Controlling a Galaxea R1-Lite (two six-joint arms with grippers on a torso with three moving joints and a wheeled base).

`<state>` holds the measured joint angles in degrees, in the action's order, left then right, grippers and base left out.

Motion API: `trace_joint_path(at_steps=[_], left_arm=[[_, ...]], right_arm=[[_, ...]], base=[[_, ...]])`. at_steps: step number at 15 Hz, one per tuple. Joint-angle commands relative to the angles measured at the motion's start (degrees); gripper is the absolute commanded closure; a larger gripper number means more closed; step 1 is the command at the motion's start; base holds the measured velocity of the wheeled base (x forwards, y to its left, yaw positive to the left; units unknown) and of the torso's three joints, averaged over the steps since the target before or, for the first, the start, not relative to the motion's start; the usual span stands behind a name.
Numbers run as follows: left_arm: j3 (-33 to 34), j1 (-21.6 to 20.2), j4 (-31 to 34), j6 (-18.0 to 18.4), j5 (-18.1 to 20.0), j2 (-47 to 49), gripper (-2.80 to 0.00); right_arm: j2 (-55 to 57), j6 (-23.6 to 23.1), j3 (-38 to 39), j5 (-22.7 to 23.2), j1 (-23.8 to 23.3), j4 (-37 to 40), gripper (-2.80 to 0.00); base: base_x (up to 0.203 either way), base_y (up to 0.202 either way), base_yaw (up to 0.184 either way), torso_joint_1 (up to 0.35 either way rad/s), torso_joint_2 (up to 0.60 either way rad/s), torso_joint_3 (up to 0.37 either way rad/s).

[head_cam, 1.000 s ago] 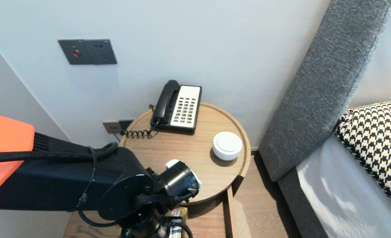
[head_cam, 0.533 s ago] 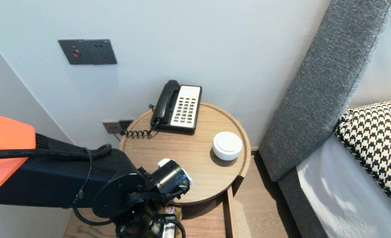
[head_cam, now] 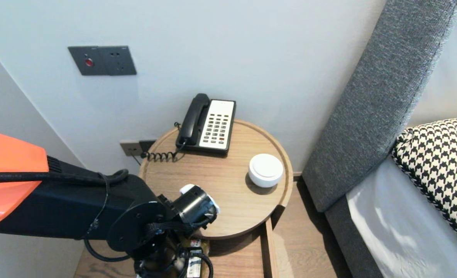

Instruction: Put the tissue on the table in the drawer one by one

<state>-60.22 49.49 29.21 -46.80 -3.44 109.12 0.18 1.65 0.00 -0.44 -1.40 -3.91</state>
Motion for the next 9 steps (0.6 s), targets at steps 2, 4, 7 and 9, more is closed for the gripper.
trace_joint_path(at_steps=[2, 4, 7, 9], left_arm=[[-0.4, 0.0, 0.3, -0.3, -0.9, -0.6, -2.80], [-0.6, 0.0, 0.3, -0.3, -1.0, -2.4, -2.80], [-1.0, 1.1, 0.7, -0.2, -1.0, -6.4, -2.80], [-1.7, 1.8, 0.7, -0.1, -0.9, -9.6, -2.80]], right_arm=[[0.1, 0.0, 1.5, 0.0, 0.0, 0.0, 0.00], [0.1, 0.0, 1.5, 0.0, 0.0, 0.0, 0.00], [0.1, 0.0, 1.5, 0.0, 0.0, 0.0, 0.00], [0.1, 0.0, 1.5, 0.0, 0.0, 0.0, 0.00]], base=[[0.000, 0.000, 0.000, 0.000, 0.00, 0.000], [0.000, 0.000, 0.000, 0.000, 0.00, 0.000], [0.000, 0.000, 0.000, 0.000, 0.00, 0.000], [0.000, 0.000, 0.000, 0.000, 0.00, 0.000]])
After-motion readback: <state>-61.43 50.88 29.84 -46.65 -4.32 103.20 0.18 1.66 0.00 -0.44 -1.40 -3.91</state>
